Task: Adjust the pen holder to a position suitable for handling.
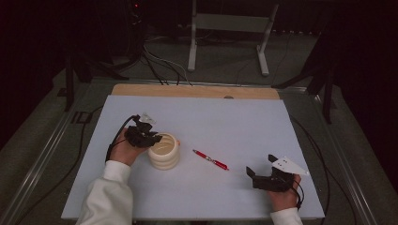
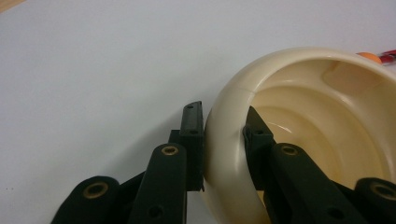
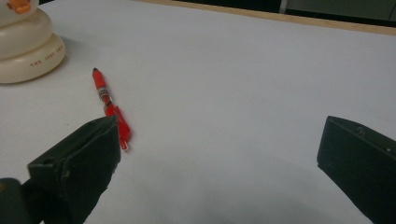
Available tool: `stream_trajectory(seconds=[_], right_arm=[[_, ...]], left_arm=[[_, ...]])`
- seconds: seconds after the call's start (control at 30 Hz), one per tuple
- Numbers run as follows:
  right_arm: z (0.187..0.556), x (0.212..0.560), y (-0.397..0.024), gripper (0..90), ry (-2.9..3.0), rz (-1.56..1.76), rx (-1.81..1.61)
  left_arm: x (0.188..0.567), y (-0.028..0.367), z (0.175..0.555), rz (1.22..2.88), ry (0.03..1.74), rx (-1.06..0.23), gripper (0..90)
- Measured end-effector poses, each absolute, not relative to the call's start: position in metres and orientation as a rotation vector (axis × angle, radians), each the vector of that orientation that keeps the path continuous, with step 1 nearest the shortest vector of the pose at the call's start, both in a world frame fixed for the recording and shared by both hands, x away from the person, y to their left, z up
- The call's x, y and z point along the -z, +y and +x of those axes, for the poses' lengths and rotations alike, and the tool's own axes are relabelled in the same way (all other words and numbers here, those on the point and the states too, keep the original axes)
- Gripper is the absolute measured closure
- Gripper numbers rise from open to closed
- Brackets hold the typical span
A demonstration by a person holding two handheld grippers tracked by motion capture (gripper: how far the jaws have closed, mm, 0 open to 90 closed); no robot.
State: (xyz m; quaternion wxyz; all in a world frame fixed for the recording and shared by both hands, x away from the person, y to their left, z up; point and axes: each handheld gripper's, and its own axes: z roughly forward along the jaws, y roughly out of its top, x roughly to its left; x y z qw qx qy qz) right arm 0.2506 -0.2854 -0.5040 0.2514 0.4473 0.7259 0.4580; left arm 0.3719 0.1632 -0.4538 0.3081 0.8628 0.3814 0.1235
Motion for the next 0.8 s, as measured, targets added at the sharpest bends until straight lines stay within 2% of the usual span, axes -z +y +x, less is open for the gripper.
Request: stream_trajectory(seconds=[0.1,0.2,0.27,0.33,0.43,0.6,0.7,0.8], right_arm=[[0.251,0.504,-0.285,0.0,1.976,1.218,-1.246],[0.251,0.504,-0.285,0.0,1.976,1.217,-1.246],[0.251,0.504,-0.285,0.0,1.976,1.218,-1.247],[0.251,0.504,-0.285,0.0,1.976,1.218,-1.246],[0.251,0.504,-0.285,0.0,1.976,1.218,-1.246],[0.251,0.504,-0.285,0.0,1.975,1.218,-1.246],[0.251,0.504,-0.286,0.0,1.975,1.219,-1.246],[0.251,0.504,-0.286,0.0,1.973,1.22,-1.246]], left_arm=[[0.456,0.164,0.373,2.253,1.015,-0.311,74.6],[0.458,0.167,0.373,2.184,1.02,-0.292,65.0],[0.459,0.169,0.372,2.153,1.016,-0.285,63.0],[0.458,0.17,0.371,2.127,1.028,-0.309,56.8],[0.456,0.172,0.369,2.087,1.035,-0.33,52.7],[0.457,0.176,0.364,2.024,1.045,-0.355,37.4],[0.456,0.181,0.361,1.96,1.046,-0.336,33.0],[0.454,0.183,0.359,1.934,1.061,-0.363,23.5]])
